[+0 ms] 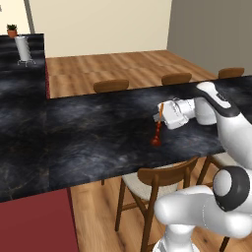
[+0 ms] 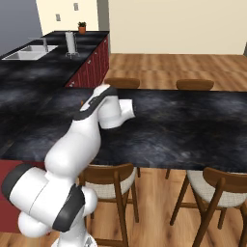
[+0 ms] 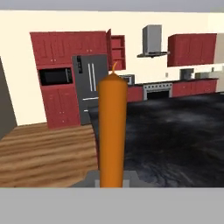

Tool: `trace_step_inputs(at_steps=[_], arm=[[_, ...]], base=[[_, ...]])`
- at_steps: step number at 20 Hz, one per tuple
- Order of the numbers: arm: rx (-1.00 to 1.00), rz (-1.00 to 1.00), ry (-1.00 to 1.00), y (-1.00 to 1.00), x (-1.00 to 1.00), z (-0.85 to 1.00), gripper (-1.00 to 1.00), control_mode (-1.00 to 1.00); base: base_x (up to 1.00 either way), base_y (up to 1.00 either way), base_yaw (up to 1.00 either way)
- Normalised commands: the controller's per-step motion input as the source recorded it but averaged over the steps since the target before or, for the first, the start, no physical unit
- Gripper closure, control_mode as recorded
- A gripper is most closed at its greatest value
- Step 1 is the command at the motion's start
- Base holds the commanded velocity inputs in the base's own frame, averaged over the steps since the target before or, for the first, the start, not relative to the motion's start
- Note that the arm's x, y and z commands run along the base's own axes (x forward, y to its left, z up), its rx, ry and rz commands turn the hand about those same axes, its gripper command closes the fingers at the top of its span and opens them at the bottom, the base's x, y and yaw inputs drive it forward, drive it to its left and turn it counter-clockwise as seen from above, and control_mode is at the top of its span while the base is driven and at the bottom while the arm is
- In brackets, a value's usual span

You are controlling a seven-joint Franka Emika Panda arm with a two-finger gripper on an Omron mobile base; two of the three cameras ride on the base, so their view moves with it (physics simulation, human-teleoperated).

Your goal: Get the candle and the beer from the cabinet and move them to the dining counter.

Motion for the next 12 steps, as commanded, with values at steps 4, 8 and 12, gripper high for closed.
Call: trace_step_inputs(at_steps=[4,8,12], arm=[[0.0,0.1,-0.04,0.05,0.0,-0.24,1.0,-1.0],[0.0,0.07,0.0,0.17,0.0,-0.19,1.0,-1.0],[0.0,0.04,0.0,0.22,0.0,-0.1,1.0,-1.0]], base=[[0.0,0.0,0.0],[0.0,0.0,0.0],[0.0,0.0,0.0]])
